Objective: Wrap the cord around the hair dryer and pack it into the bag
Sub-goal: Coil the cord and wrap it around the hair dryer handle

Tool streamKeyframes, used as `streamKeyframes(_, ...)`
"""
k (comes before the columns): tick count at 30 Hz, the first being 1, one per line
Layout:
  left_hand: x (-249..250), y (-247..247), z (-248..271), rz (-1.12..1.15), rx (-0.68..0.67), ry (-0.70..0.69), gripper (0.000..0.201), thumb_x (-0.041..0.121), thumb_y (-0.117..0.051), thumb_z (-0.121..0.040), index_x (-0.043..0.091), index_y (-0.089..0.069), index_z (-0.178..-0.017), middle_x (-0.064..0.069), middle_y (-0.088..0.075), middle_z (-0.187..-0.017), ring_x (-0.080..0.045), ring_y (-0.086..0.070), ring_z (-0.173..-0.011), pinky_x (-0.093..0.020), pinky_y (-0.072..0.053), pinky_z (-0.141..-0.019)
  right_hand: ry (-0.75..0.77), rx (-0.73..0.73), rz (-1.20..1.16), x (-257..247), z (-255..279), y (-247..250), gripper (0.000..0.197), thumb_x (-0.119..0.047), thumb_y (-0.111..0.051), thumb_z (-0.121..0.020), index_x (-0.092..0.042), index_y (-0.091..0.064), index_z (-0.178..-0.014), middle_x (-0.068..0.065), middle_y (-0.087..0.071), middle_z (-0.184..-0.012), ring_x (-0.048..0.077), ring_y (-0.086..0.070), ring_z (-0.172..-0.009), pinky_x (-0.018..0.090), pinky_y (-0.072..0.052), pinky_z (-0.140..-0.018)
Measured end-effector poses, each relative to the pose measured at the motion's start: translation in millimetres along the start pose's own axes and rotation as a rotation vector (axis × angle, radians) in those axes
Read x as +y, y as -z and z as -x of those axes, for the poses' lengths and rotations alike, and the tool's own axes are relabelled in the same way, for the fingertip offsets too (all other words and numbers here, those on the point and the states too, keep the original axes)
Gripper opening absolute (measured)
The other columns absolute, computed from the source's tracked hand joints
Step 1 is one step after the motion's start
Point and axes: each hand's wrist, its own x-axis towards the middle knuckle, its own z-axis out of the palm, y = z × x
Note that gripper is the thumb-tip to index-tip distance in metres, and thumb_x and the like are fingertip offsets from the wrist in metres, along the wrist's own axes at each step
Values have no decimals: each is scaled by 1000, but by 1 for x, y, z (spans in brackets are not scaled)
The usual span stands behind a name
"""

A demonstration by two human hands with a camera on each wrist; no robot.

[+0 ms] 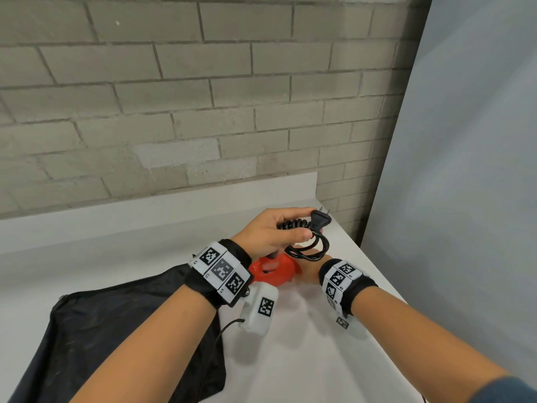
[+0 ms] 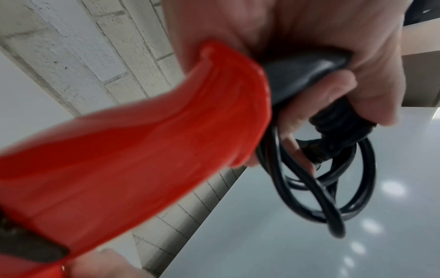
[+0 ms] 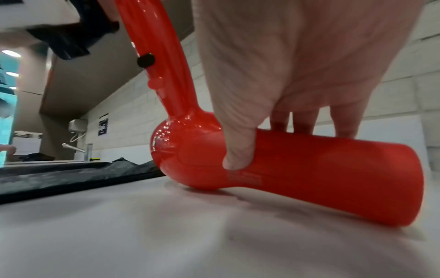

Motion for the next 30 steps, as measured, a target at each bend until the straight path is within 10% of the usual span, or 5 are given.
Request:
streamKeyframes(4,2,-1,-4,-24,14,-51,53,-8,-52,-84,8,-40,-133,-14,-58,-107,9,-57,-50,-1,-40,-52,-114,-26,15,3,18,8,43,-41,-58,-63,-31,-50,-104,5,-61,-105,28,-59,-99,44,-50,-89)
streamKeyframes(8,-12,8,-10,-98,30,-70,57,-1,-64,-79,30,-46,-124,-2,-65,-108,-8,-65,-95,-25,-55,-82,-252,-12,16,14,38,17,62,-42,-65,-72,-15,-39,-122,8,-54,-117,29,-54,-108,44,-45,-94)
streamKeyframes(12,-35,16,-13,-470,-22,-77,66,10,-73,-74,33,-43,-127,3,-64,-113,-8,-58,-105,-19,-45,-92,-347,20,-44,35,46,19,62,-37,-65,-78,-8,-35,-124,14,-55,-120,32,-56,-107,39,-45,-95)
streamKeyframes(15,-61,17,-15,-806,-65,-51,67,21,-70,-74,32,-39,-132,3,-62,-118,-10,-46,-100,-21,-36,-89,-387,51,-47,42,48,18,63,-31,-63,-81,-6,-30,-128,18,-47,-127,35,-54,-112,41,-44,-97)
streamKeyframes(30,-116,19,-1,-909,-104,263,69,8,-74,-66,25,-42,-125,-8,-60,-110,-24,-58,-101,-34,-48,-88,-460,30,22,46,60,11,76,-13,-43,-88,-13,7,-145,16,-32,-137,40,-53,-111,46,-43,-97)
